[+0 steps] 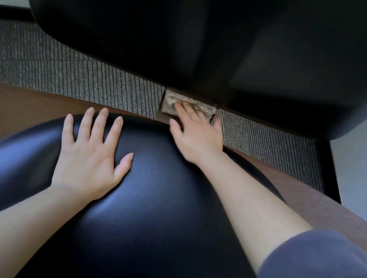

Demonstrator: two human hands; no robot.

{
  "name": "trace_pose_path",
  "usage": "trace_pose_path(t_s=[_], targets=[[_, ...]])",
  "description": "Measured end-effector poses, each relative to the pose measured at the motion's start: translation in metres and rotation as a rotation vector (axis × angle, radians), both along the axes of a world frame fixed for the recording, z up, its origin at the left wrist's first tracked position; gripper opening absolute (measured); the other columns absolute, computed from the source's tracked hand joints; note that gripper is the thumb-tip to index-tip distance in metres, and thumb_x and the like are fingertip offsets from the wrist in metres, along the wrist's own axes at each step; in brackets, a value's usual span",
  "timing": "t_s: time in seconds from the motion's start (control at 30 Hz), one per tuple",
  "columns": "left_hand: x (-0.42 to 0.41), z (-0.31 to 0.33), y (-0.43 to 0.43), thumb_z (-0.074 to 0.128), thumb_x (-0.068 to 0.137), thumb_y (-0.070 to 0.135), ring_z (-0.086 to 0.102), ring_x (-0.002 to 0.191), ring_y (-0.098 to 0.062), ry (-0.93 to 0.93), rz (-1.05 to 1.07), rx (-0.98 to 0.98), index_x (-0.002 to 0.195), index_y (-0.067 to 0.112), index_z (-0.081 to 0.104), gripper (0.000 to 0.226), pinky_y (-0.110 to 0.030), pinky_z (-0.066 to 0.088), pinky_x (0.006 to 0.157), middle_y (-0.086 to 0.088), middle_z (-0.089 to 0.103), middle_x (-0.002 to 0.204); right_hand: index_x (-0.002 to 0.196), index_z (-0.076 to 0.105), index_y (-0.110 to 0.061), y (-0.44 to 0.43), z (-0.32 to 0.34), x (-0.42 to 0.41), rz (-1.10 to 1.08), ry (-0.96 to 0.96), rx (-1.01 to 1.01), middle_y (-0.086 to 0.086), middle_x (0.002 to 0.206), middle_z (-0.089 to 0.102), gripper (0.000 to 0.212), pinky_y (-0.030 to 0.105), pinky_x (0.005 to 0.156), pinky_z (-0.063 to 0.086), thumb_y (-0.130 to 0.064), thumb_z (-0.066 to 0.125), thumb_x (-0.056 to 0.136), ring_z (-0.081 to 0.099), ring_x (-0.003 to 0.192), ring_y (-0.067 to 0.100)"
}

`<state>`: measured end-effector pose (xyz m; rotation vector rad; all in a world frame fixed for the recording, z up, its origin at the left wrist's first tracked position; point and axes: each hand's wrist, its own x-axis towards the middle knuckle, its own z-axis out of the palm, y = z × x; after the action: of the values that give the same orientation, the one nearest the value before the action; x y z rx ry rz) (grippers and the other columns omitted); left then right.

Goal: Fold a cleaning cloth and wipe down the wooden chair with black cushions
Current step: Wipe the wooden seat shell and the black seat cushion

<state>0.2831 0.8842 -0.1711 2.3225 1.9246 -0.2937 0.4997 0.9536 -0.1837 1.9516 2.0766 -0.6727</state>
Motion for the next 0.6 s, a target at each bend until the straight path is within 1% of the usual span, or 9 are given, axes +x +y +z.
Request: trace_pose_path(t_s=[0.13, 0.27, 0.33, 0.4, 0.5, 0.6], targets=[[0.000, -0.001, 0.000, 0.031, 0.089, 0.058, 0.025, 0.143, -0.042, 0.002, -0.006, -0.003, 0.148, 0.008, 0.039, 0.077, -0.061, 0.010, 0.115, -0.024, 0.034, 0.152, 0.154, 0.013, -0.036, -0.017, 0.004, 0.046, -0.068, -0.087, -0.019, -0.013, 0.162, 0.012, 0.056, 0.057, 0.118, 0.006, -0.051, 0.021, 0.100, 0.011, 0.149, 0.016], [0.000, -0.003, 0.000, 0.030, 0.089, 0.058, 0.024, 0.143, -0.042, 0.001, -0.008, 0.000, 0.148, 0.008, 0.038, 0.078, -0.061, 0.010, 0.115, -0.024, 0.034, 0.152, 0.154, 0.010, -0.036, -0.018, 0.003, 0.043, -0.081, -0.114, -0.062, -0.009, 0.163, 0.009, 0.058, 0.053, 0.120, 0.002, -0.054, 0.017, 0.100, 0.004, 0.150, 0.026], [0.001, -0.002, 0.000, 0.030, 0.089, 0.058, 0.025, 0.143, -0.042, -0.005, -0.007, 0.002, 0.148, 0.008, 0.038, 0.078, -0.061, 0.010, 0.115, -0.024, 0.034, 0.152, 0.154, 0.010, -0.036, -0.013, 0.001, 0.025, -0.092, -0.078, -0.076, -0.008, 0.163, 0.006, 0.059, 0.053, 0.120, 0.001, -0.056, 0.017, 0.099, 0.002, 0.150, 0.027], [0.001, -0.002, -0.001, 0.030, 0.089, 0.058, 0.025, 0.143, -0.042, -0.018, 0.000, 0.005, 0.147, 0.008, 0.039, 0.077, -0.061, 0.010, 0.115, -0.025, 0.035, 0.151, 0.154, 0.012, -0.036, -0.009, -0.002, 0.004, -0.072, -0.025, -0.088, -0.011, 0.163, 0.005, 0.058, 0.054, 0.119, 0.001, -0.056, 0.016, 0.100, 0.003, 0.151, 0.025], [0.001, -0.002, 0.000, 0.030, 0.089, 0.058, 0.025, 0.143, -0.042, -0.019, -0.001, 0.004, 0.148, 0.008, 0.038, 0.077, -0.061, 0.010, 0.115, -0.024, 0.034, 0.152, 0.154, 0.011, -0.038, 0.000, -0.005, -0.023, -0.104, 0.091, -0.152, -0.014, 0.163, 0.001, 0.056, 0.057, 0.118, -0.001, -0.053, 0.014, 0.100, 0.002, 0.151, 0.025], [0.001, 0.000, 0.000, 0.029, 0.089, 0.058, 0.024, 0.143, -0.042, -0.006, -0.004, -0.005, 0.148, 0.008, 0.037, 0.078, -0.061, 0.010, 0.115, -0.024, 0.034, 0.152, 0.154, 0.011, -0.040, -0.001, -0.005, -0.021, -0.077, 0.093, -0.162, -0.016, 0.162, 0.001, 0.055, 0.060, 0.117, 0.000, -0.053, 0.012, 0.100, 0.005, 0.150, 0.023]])
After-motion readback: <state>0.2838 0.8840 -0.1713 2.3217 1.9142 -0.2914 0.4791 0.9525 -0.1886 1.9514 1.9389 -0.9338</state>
